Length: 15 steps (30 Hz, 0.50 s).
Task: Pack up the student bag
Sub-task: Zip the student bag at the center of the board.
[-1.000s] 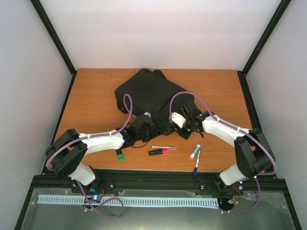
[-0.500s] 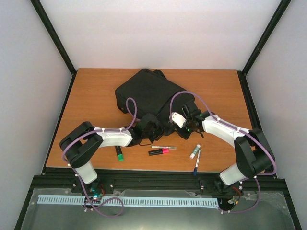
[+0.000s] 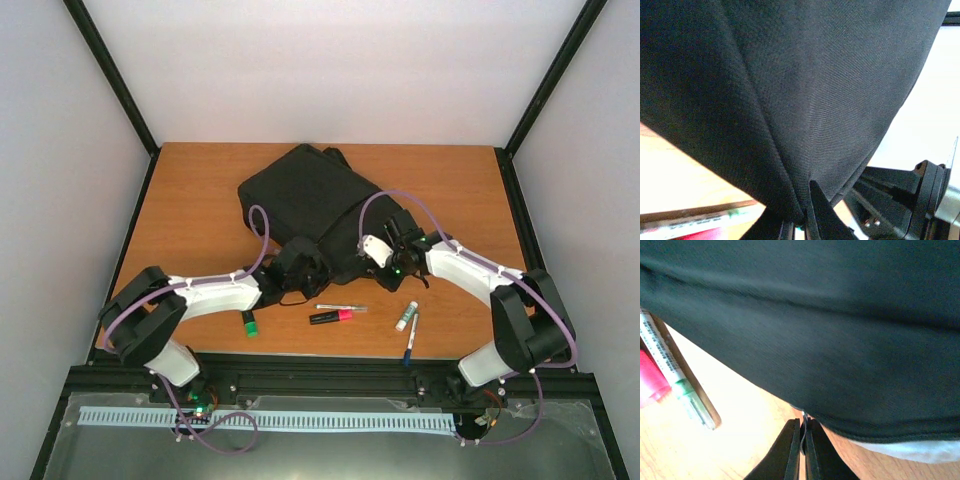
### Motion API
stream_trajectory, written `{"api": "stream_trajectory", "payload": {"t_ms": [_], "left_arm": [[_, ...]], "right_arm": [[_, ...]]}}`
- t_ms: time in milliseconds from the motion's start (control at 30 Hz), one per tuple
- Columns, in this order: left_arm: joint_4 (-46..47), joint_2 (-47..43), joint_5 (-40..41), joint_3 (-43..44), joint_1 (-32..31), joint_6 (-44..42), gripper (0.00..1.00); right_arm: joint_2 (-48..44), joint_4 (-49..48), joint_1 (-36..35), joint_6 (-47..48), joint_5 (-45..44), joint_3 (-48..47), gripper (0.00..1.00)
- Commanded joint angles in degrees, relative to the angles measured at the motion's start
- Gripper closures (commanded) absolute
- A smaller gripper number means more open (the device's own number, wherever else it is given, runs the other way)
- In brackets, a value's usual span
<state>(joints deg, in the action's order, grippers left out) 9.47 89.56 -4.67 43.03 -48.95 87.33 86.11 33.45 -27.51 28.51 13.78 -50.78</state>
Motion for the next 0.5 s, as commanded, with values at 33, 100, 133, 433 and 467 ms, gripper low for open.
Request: {"api": "stream_trajectory", "payload": {"t_ms": [33, 100, 133, 433, 467], "left_arm": [[-11.0, -6.4, 2.4, -1.4, 2.0, -6.0, 0.99], [-13.6, -8.4, 2.2, -2.3, 3.2, -8.4, 0.99], [-14.7, -9.4, 1.9, -2.7, 3.9, -9.5, 0.99], [-26.7, -15.9, -0.8, -1.9, 6.4, -22.9, 0.99], [-27.7, -16.3, -1.0, -1.8, 6.4, -24.0, 0.99]], "right_arm": [[-1.7, 2.4, 3.2, 2.9, -1.2, -0.2, 0.97], [-1.2, 2.1, 4.7, 3.4, -1.0, -0.6, 0.97], [-0.8, 1.9, 5.5, 3.5, -0.7, -1.0, 0.97], [3.5, -1.4, 12.1, 5.2, -0.5, -3.6, 0.97], [3.9, -1.6, 12.7, 5.4, -0.5, -3.9, 0.97]]}}
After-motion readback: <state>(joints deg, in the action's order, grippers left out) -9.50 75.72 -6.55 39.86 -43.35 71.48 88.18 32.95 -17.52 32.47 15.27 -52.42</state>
